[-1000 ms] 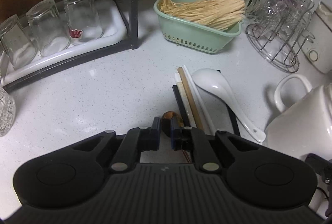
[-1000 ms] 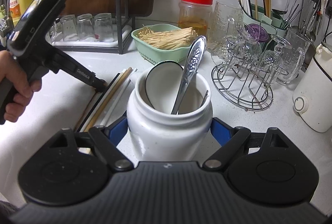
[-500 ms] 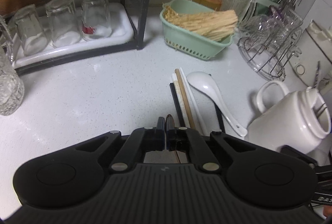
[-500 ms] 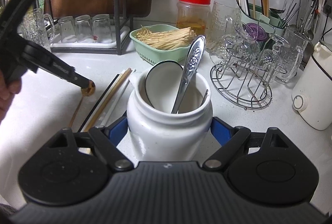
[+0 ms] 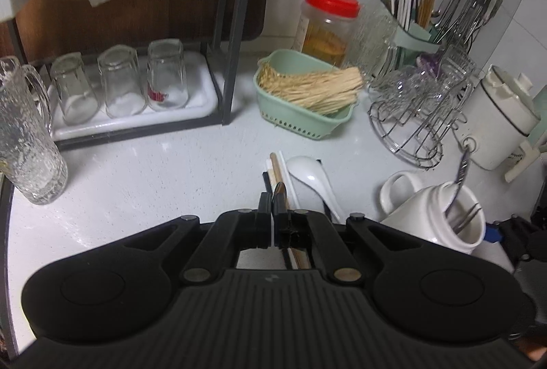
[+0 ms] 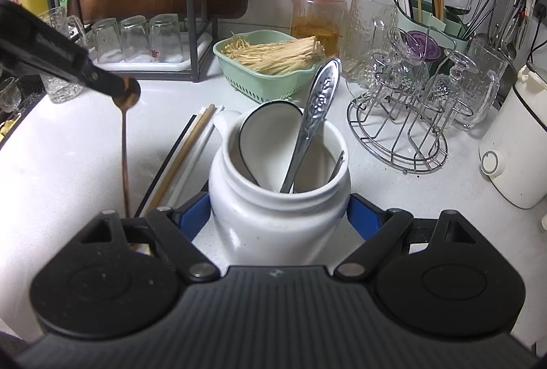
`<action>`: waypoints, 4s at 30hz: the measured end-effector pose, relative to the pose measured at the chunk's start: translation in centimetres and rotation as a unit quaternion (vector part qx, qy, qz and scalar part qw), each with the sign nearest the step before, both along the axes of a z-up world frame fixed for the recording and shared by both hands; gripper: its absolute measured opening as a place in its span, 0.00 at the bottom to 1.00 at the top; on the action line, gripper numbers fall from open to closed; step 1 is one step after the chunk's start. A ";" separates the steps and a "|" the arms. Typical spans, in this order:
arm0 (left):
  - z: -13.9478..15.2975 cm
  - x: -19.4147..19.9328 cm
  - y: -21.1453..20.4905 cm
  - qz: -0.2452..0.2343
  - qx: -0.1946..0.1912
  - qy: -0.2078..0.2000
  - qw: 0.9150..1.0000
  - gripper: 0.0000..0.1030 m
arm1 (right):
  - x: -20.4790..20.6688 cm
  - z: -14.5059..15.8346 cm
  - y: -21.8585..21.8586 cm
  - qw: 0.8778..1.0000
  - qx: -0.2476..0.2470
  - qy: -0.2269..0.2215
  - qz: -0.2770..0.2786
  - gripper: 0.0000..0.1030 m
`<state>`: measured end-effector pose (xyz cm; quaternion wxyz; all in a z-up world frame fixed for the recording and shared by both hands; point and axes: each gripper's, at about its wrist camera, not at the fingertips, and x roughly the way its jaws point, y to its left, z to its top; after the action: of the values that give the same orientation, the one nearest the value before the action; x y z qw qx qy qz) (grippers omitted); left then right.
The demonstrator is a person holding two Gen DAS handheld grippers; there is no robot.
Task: Organize utensils
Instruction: 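Lift the copper spoon with the left tool and lower it into the jar, then open the left tool to release the copper spoon in the jar, then withdraw the left tool and move it over the white ceramic spoon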
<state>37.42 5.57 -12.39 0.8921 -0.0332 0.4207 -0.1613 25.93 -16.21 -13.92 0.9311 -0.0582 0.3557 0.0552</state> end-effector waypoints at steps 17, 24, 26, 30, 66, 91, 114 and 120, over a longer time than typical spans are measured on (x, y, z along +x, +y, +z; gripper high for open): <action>7.1 -2.8 -0.2 -0.014 -0.023 -0.058 0.998 0.01 | 0.3 0.1 0.7 1.000 -0.002 0.007 0.007 0.86; 10.6 -3.0 -0.9 -0.042 -0.029 -0.092 0.994 0.01 | 0.1 0.2 1.2 1.000 -0.005 0.015 0.007 0.86; 11.3 -3.0 -1.3 -0.050 -0.031 -0.099 0.993 0.01 | 0.0 0.3 1.3 1.000 -0.005 0.016 0.008 0.86; 12.9 -2.9 -2.0 -0.065 -0.036 -0.115 0.991 0.01 | -0.1 0.2 1.6 1.000 -0.005 0.015 0.008 0.86; 6.3 -2.7 -11.3 -0.258 0.019 0.048 0.965 0.04 | -0.4 0.2 1.6 0.999 -0.003 0.003 0.040 0.86; 9.1 -3.5 -7.9 -0.182 0.006 0.011 0.983 0.38 | -0.5 0.2 1.7 0.999 -0.003 -0.002 0.038 0.86; 4.2 -3.1 -2.0 0.010 -0.081 0.043 0.996 0.39 | -2.6 0.2 -2.3 1.000 -0.011 0.001 0.008 0.86; 0.8 -1.9 -3.1 0.025 -0.093 0.069 0.993 0.39 | -2.7 0.3 -3.8 1.000 -0.014 0.011 0.002 0.86</action>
<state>35.51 2.50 -11.61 0.8577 -0.1373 0.4637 -0.1745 23.18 -20.04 -13.64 0.9261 -0.0713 0.3668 0.0524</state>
